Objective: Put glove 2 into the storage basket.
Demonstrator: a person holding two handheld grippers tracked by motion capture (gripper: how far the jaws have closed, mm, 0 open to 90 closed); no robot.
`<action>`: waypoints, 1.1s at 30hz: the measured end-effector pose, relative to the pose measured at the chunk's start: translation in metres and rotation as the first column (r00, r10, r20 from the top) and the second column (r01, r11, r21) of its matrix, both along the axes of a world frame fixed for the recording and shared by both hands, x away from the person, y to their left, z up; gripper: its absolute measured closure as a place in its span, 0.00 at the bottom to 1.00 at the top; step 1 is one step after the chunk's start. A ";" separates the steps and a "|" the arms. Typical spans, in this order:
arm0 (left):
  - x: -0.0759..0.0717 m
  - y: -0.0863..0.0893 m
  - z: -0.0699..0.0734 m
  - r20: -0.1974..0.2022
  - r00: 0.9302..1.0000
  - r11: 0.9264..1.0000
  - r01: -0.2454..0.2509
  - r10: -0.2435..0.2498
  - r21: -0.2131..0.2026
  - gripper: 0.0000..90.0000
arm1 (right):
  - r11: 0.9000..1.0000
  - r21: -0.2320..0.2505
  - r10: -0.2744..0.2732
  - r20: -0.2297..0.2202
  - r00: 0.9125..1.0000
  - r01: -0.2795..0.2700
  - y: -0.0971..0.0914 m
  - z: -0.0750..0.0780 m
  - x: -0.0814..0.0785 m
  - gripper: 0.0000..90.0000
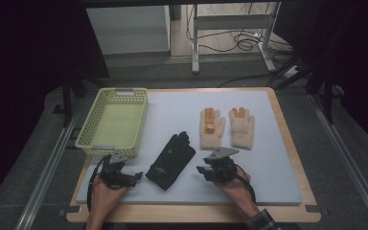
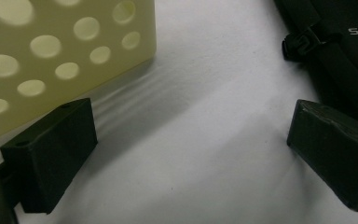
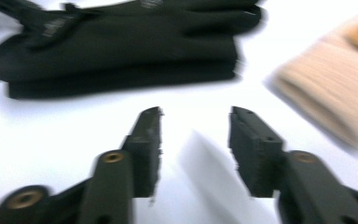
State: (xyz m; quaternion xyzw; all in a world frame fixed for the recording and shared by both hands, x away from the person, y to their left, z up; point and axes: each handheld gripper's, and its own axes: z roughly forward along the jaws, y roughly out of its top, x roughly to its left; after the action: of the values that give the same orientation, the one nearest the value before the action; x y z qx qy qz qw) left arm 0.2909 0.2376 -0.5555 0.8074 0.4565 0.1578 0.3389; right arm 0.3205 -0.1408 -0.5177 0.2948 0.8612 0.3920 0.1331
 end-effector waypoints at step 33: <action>-0.011 -0.010 0.022 -0.017 0.997 0.995 0.076 -0.078 -0.070 0.00 | 0.953 -0.061 -0.296 0.029 0.955 0.297 -0.103 -0.015 0.017 0.19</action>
State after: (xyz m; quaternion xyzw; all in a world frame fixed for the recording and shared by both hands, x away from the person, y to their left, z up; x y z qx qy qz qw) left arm 0.2802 0.2279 -0.5337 0.8136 0.4334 0.1208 0.3682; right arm 0.3376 -0.2439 -0.5328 0.4125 0.8181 0.3422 0.2083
